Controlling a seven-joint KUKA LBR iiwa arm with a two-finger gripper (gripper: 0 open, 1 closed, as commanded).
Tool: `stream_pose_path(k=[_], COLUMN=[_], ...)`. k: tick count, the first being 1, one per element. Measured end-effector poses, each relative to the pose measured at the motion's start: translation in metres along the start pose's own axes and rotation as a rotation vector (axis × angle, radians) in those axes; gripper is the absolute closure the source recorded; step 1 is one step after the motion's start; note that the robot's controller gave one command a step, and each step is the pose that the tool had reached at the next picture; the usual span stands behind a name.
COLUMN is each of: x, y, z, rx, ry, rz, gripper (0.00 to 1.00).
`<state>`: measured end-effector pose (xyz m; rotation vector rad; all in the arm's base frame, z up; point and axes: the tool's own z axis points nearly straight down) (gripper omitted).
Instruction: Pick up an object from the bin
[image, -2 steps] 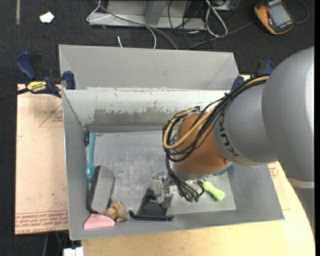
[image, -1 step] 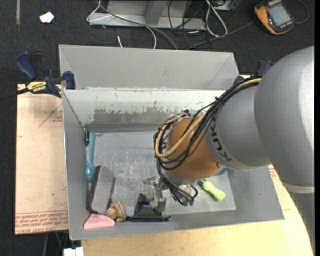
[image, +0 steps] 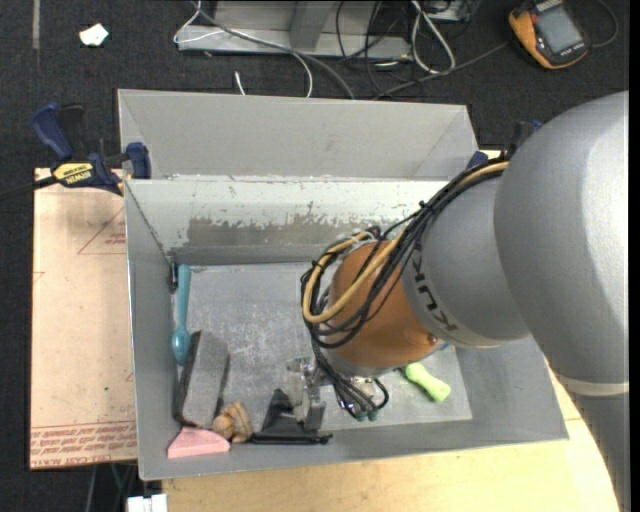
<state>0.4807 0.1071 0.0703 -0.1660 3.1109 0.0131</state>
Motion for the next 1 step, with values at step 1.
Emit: stream_pose_path(k=[1], x=[-0.0056], y=[0.0098], z=[-0.003], rx=[-0.002], ry=[-0.005], rz=[0.214], gripper=[0.0])
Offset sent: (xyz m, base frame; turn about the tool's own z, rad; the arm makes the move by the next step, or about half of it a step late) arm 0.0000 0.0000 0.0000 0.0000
